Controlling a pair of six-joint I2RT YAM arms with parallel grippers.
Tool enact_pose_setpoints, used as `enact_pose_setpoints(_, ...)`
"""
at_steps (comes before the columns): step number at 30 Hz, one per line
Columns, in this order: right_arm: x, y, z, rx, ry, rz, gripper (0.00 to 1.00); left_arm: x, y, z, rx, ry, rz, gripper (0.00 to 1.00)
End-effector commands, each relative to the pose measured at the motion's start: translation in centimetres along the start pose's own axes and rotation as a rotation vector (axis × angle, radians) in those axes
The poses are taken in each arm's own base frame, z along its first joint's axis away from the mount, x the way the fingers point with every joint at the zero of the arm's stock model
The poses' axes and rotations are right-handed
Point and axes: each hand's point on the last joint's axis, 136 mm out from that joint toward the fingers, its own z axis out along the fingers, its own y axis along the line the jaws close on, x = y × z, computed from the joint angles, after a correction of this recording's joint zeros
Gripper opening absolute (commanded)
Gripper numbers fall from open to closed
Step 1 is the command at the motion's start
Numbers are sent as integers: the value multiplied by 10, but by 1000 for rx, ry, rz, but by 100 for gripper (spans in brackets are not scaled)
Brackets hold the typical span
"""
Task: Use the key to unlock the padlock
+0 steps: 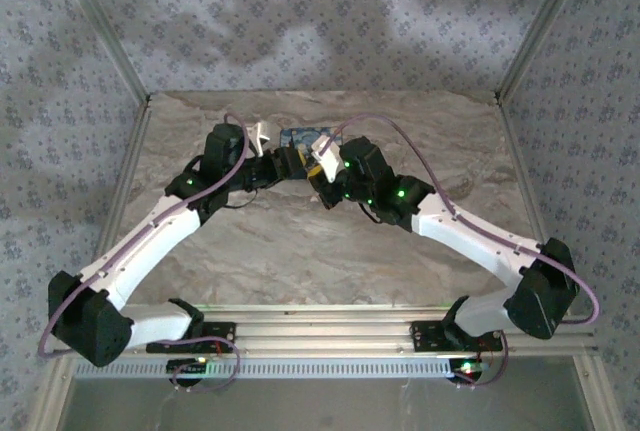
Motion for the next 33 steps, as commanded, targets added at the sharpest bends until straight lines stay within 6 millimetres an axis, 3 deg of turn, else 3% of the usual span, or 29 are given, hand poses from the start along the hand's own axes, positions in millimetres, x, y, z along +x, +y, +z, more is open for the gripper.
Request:
enact_pose_setpoints(1,-11,3,-10,3,-51,-22,0,-4,-12,3,37,-11,3,44)
enact_pose_setpoints(16,-10,6,-10,-5,-58,-18,0,-2,-17,14,69,11,19,38)
enact_pose_setpoints(19,-9,5,-10,1,-56,-14,0,-1,-17,15,70,16,33,30)
enact_pose_setpoints(24,-10,6,-10,-2,-57,-9,0,-3,-20,15,78,9,68,0)
enact_pose_setpoints(27,-14,7,-15,-8,-64,-4,0,-5,-26,12,97,-3,126,0)
enact_pose_setpoints(30,-18,9,-22,-13,-75,-1,18,-6,-34,5,112,-13,231,0)
enact_pose_setpoints(33,-24,11,-34,-30,-101,23,47,-7,-43,-4,130,-18,360,0)
